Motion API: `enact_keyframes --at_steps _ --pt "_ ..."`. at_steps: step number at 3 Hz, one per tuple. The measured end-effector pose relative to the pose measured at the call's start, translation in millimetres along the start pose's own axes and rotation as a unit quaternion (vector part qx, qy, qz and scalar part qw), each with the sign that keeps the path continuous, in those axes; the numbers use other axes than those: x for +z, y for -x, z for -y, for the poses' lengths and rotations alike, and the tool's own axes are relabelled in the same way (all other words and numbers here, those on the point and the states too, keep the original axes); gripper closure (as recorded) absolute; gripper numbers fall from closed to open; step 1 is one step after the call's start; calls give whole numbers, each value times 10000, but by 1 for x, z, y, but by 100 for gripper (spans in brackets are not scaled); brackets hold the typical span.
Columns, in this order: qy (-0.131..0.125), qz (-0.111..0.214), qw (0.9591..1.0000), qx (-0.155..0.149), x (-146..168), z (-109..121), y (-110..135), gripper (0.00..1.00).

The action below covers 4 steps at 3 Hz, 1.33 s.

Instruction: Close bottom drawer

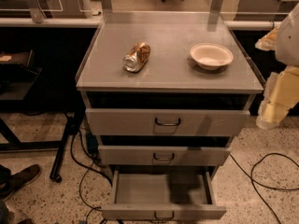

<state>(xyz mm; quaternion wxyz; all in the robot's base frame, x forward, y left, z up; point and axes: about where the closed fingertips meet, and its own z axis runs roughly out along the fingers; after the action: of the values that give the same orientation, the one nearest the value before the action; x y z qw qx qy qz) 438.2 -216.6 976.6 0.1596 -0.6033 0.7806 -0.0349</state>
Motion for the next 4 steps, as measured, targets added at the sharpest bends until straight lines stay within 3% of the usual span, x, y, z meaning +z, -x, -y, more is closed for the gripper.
enact_keyframes --at_steps 1,2,4 --pt "0 0 10000 0 0 0 0 0" --pt "0 0 10000 0 0 0 0 7" --pt "-1 0 10000 0 0 0 0 54"
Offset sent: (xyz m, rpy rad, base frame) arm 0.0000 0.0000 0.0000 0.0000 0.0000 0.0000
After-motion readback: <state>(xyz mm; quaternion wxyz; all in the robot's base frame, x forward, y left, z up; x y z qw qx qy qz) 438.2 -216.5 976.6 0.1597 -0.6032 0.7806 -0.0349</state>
